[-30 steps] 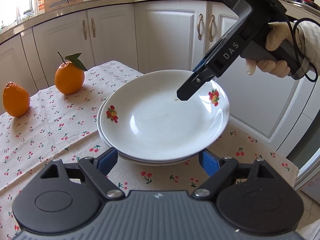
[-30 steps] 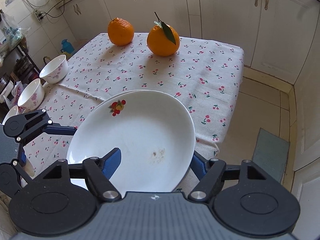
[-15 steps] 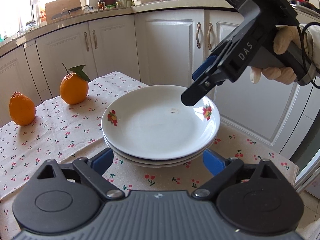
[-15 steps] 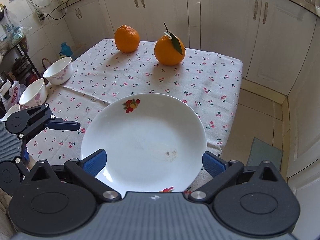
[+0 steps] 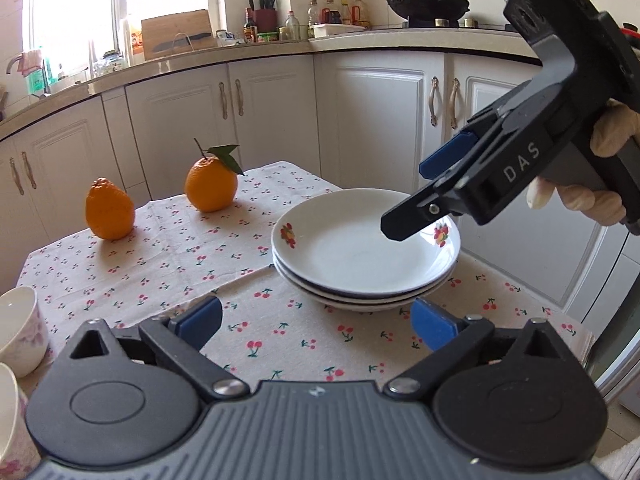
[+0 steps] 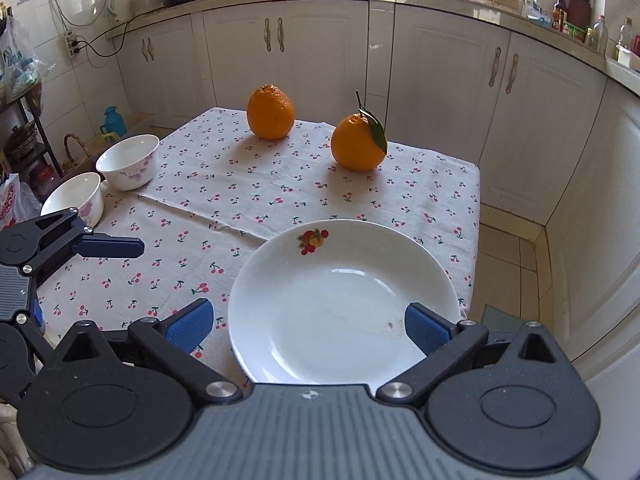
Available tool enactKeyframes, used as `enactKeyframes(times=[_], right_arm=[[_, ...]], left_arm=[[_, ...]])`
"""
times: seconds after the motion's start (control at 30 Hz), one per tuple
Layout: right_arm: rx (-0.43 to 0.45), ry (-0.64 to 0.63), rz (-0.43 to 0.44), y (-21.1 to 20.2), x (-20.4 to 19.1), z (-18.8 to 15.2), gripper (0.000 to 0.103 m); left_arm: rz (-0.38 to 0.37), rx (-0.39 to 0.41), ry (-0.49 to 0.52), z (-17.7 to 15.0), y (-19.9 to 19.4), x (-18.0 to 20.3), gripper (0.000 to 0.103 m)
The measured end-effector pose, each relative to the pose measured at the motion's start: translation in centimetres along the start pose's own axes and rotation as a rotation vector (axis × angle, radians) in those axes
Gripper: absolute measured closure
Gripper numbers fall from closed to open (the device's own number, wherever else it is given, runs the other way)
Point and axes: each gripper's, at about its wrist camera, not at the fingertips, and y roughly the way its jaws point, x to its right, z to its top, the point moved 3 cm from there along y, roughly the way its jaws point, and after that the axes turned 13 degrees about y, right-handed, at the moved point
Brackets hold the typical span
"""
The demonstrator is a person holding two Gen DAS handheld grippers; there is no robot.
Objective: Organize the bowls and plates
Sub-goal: 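Move the right tool toward the white pink-patterned bowls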
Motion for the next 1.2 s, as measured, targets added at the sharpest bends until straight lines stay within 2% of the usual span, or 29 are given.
enactKeyframes(times=[0.13, 0.3, 0.53, 0.8, 0.93, 1.2], right_arm=[[0.043, -0.022, -0.038, 0.0, -3.0, -1.1, 0.000], [0.072, -0.019, 0.005, 0.1, -6.7, -2.4, 0.000], [0.063, -0.056, 0.099, 1.1, -12.4, -3.1, 0.000], [0.032, -0.148, 0.241, 2.7, -19.3, -3.1, 0.000], [0.009, -0.202, 0.317, 3.5, -21.9, -3.2, 0.000], [-0.051, -0.309, 0.410, 5.0, -25.9, -4.1, 0.000]], left_arm=[[0.047, 0.000, -0.036, -1.4, -2.7, -1.1, 0.003], [0.132, 0.004, -0.050, -3.5, -6.6, -2.4, 0.002], [0.236, -0.024, -0.067, -7.5, -11.9, -5.2, 0.003], [0.339, -0.119, -0.081, -13.0, -16.2, -8.9, 0.003], [0.342, -0.159, -0.088, -15.2, -17.0, -10.1, 0.003], [0.272, -0.203, -0.082, -18.0, -16.7, -11.8, 0.003]])
